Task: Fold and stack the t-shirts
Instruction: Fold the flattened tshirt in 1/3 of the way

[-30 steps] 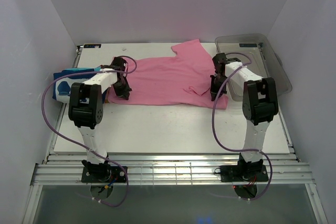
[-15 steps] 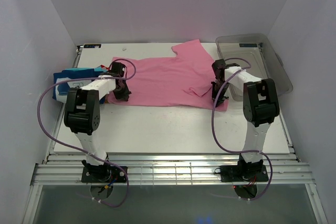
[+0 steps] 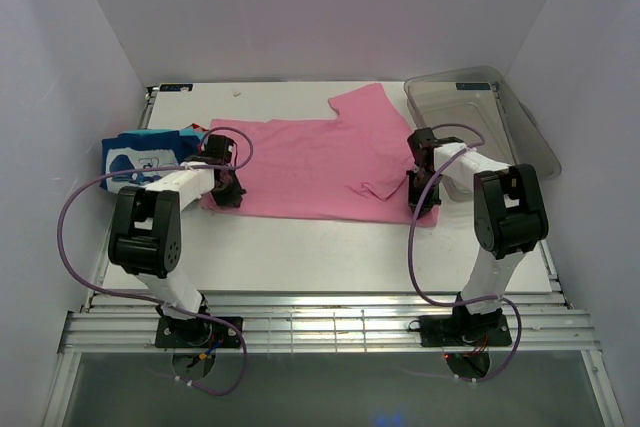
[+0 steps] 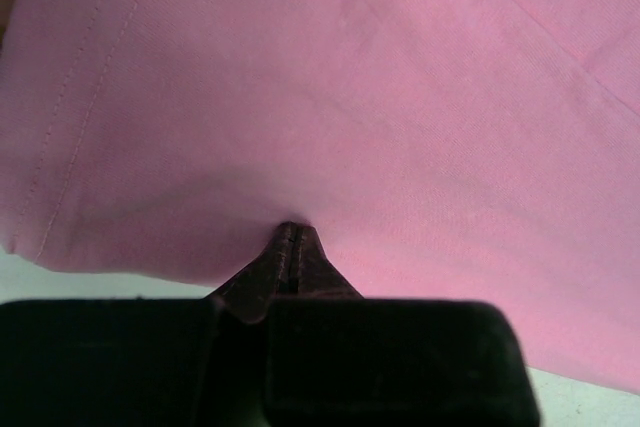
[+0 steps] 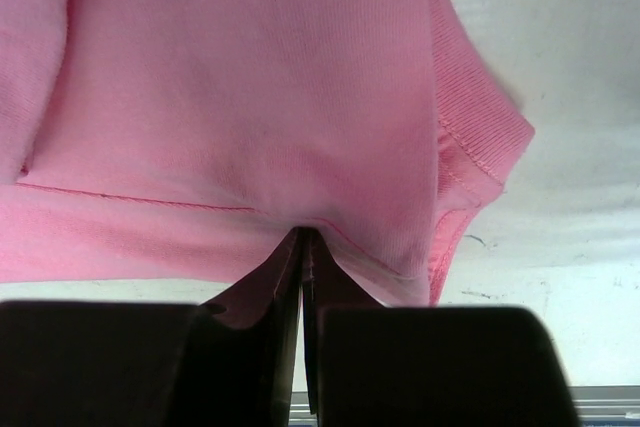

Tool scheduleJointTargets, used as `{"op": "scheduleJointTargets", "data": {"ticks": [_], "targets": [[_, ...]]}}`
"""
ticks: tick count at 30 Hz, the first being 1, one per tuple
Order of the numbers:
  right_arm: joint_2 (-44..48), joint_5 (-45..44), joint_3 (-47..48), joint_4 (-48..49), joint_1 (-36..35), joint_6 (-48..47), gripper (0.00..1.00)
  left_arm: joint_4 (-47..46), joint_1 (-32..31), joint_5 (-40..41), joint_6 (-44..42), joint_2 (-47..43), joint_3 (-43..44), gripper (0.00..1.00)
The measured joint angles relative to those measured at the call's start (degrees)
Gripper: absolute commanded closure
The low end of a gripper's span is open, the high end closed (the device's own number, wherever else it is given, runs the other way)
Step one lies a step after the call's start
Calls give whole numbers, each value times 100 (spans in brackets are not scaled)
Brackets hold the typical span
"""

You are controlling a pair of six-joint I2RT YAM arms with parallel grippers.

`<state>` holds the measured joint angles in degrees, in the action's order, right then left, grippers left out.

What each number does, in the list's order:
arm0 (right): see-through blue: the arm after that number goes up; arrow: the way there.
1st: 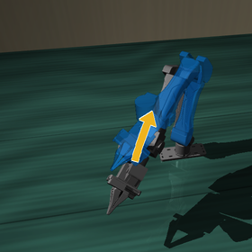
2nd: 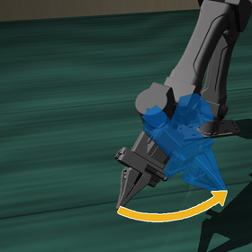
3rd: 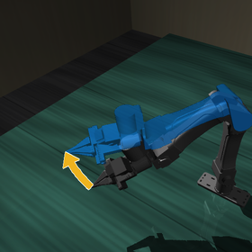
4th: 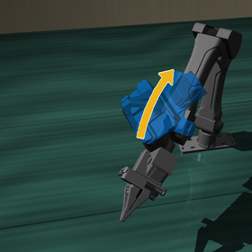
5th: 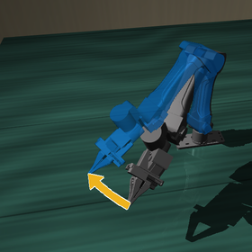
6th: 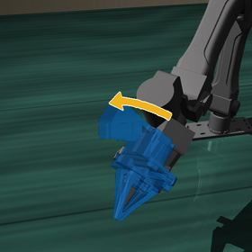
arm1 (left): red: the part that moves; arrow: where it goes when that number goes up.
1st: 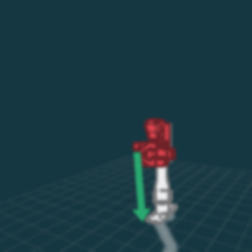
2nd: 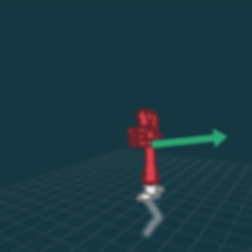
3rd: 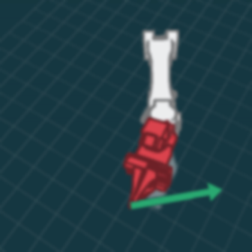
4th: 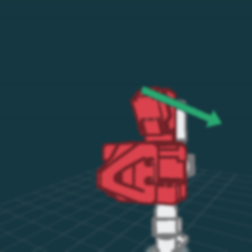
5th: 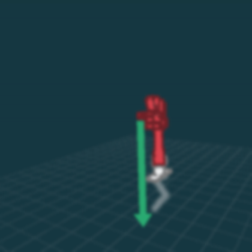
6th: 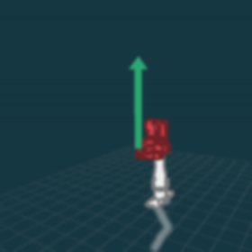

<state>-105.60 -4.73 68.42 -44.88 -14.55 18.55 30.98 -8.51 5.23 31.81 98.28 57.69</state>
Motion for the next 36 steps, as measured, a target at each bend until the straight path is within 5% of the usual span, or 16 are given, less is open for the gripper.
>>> {"op": "scheduleJointTargets", "data": {"ticks": [11, 16, 23, 32, 36], "targets": [[372, -92, -240, -529, -37, -133, 91, 595, -240, -7, 162, -800, -651, 100], [442, 26, 734, -1126, -39, -81, 64, 1338, -525, -61, 199, -1047, -256, 100], [404, 219, 1646, -1045, -258, -50, 60, 1419, -828, -184, 498, -1611, 487, 100], [-713, 365, 1665, -831, -601, -42, 53, 1412, -1123, -293, 616, -1093, 557, 100], [-835, 415, 1663, -726, -612, -42, 50, 1401, -1217, -297, 614, -1097, 557, 86]]}}
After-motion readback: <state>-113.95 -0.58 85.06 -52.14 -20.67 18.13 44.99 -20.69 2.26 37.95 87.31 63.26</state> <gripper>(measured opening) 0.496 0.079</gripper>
